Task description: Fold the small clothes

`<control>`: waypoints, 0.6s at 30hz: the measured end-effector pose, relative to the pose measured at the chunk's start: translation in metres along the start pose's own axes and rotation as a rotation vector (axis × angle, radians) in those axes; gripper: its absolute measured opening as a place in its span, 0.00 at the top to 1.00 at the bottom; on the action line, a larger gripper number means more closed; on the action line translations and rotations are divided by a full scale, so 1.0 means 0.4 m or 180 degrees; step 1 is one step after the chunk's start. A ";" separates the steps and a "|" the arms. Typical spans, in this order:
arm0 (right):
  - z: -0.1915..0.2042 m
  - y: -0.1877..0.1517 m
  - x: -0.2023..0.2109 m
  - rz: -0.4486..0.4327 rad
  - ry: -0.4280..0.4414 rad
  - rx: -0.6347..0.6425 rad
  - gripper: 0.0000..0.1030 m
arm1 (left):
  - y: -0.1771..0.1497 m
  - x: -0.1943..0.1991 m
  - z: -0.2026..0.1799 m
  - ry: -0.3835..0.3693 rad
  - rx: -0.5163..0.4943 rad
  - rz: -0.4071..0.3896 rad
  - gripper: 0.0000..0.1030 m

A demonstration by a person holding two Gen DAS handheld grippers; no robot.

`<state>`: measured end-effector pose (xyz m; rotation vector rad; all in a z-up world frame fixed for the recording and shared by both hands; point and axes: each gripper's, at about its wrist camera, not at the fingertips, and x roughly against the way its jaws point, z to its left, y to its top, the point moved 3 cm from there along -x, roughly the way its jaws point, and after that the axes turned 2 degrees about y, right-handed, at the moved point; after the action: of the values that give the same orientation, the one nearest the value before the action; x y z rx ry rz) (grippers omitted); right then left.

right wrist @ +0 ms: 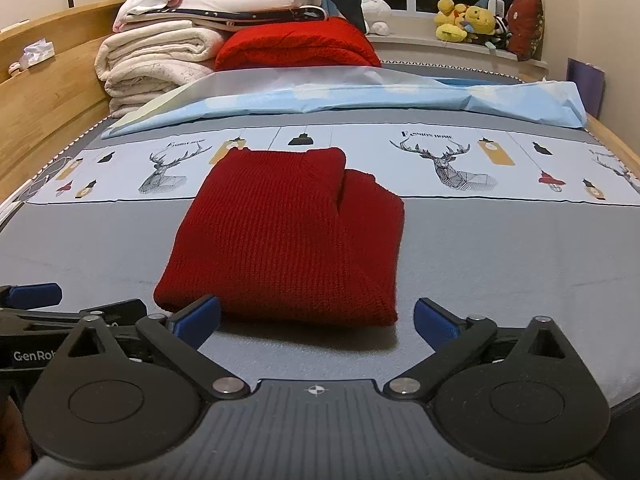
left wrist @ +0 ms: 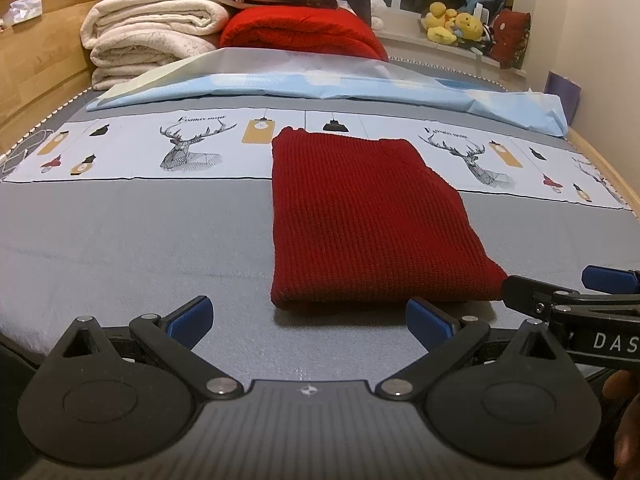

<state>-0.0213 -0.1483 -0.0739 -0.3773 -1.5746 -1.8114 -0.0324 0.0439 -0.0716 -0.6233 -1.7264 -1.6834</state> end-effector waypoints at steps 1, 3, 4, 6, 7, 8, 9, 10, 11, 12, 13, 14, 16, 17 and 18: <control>0.000 0.000 0.000 -0.0004 -0.0002 0.0007 0.01 | 0.000 0.000 0.000 0.0000 -0.0001 -0.0002 0.01; 0.000 -0.001 0.000 -0.0007 -0.0003 0.0014 0.01 | 0.000 0.000 0.001 0.0000 -0.0003 -0.0005 0.01; 0.000 -0.001 0.000 -0.0009 -0.0004 0.0016 0.01 | 0.000 0.000 0.001 0.0001 -0.0005 -0.0007 0.01; 0.000 -0.001 0.000 -0.0011 -0.0005 0.0016 0.01 | 0.000 0.000 0.000 0.0004 -0.0013 -0.0014 0.01; 0.000 -0.001 -0.001 -0.0010 -0.0006 0.0015 0.01 | 0.000 0.000 0.000 0.0005 -0.0016 -0.0015 0.01; 0.000 -0.001 -0.001 -0.0009 -0.0007 0.0017 0.01 | 0.000 0.000 0.000 0.0005 -0.0018 -0.0014 0.01; 0.001 0.000 -0.001 -0.0010 -0.0008 0.0016 0.01 | 0.000 0.000 0.000 0.0005 -0.0017 -0.0014 0.01; 0.000 -0.001 -0.001 -0.0009 -0.0009 0.0017 0.01 | 0.000 0.000 0.000 0.0005 -0.0016 -0.0013 0.01; 0.001 0.000 -0.001 -0.0009 -0.0008 0.0015 0.01 | 0.000 0.000 -0.001 0.0006 -0.0016 -0.0013 0.01; 0.001 0.000 -0.001 -0.0009 -0.0008 0.0015 0.01 | 0.000 0.000 0.000 0.0007 -0.0017 -0.0017 0.01; 0.001 -0.001 -0.001 -0.0009 -0.0007 0.0015 0.01 | 0.000 0.000 0.000 0.0008 -0.0018 -0.0018 0.01; 0.001 0.000 -0.001 -0.0010 -0.0007 0.0015 0.01 | 0.000 -0.001 0.000 0.0007 -0.0018 -0.0017 0.01; 0.001 -0.001 -0.001 -0.0013 -0.0010 0.0018 0.01 | 0.001 -0.001 0.002 0.0007 -0.0024 -0.0017 0.01; 0.000 -0.001 -0.001 -0.0011 -0.0010 0.0021 0.01 | 0.001 -0.003 0.003 0.0007 -0.0024 -0.0016 0.01; 0.001 -0.001 -0.001 -0.0011 -0.0010 0.0020 0.01 | 0.002 -0.003 0.003 0.0007 -0.0023 -0.0016 0.01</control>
<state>-0.0214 -0.1476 -0.0746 -0.3749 -1.5838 -1.8088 -0.0313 0.0452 -0.0719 -0.6208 -1.7225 -1.6940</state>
